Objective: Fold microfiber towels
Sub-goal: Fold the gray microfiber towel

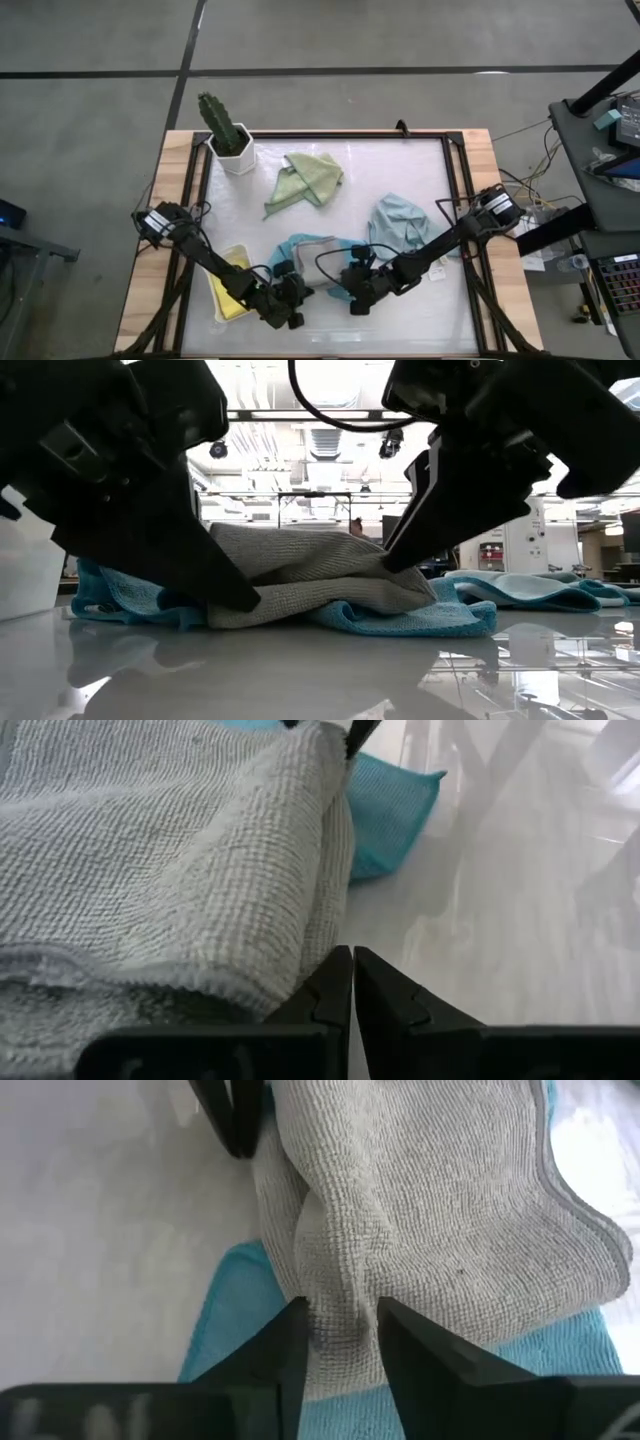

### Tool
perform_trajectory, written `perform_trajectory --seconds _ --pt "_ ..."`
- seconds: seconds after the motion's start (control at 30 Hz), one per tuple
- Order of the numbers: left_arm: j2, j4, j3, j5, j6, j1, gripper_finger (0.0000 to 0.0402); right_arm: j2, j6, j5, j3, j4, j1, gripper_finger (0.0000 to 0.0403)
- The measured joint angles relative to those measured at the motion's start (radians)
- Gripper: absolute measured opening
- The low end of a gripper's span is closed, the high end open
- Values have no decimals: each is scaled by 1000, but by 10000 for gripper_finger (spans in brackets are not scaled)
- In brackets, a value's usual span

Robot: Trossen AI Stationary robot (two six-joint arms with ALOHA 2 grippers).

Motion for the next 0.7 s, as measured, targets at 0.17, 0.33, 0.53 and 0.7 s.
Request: perform_trajectory --seconds 0.17,0.33,0.53,0.7 --pt "0 -2 -22 -4 -51 5 1 1 4 0 0 -9 0 109" --pt "0 -1 -36 -11 -77 6 1 2 -10 1 0 -15 0 50" --pt "0 -2 -43 -11 -94 6 1 -5 -31 1 0 -22 0 12" --pt "-3 2 -52 25 -105 7 1 -54 -23 0 0 -82 3 9"
